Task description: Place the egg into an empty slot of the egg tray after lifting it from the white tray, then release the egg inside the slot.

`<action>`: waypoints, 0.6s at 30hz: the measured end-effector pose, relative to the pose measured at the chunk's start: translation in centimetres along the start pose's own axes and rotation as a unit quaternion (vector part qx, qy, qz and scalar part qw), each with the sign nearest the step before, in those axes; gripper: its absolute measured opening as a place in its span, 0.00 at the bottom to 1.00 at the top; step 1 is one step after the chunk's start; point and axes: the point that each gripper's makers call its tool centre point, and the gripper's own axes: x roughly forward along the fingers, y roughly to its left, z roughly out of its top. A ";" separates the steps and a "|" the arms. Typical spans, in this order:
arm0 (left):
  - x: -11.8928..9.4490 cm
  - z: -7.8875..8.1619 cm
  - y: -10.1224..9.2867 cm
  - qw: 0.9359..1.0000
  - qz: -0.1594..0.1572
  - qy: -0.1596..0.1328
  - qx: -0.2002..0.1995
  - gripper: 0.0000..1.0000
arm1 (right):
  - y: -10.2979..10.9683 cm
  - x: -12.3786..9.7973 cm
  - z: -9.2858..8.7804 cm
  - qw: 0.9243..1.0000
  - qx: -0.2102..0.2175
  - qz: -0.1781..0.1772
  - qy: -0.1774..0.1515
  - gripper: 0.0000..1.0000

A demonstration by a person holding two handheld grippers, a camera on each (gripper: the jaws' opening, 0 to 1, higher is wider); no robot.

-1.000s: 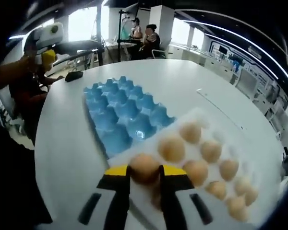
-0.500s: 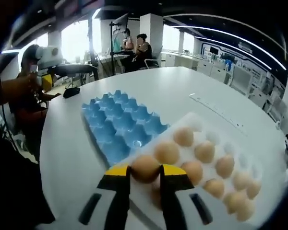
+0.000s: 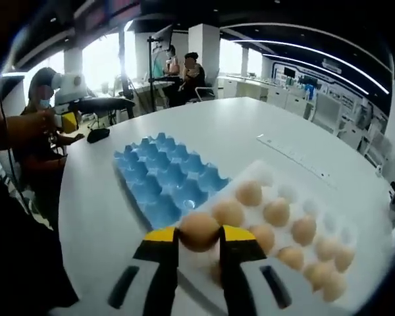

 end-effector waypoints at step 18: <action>-0.5 0.2 0.5 1.000 -0.005 -0.012 0.005 0.98 | 2.9 1.0 1.5 1.000 0.001 0.026 -0.012 0.24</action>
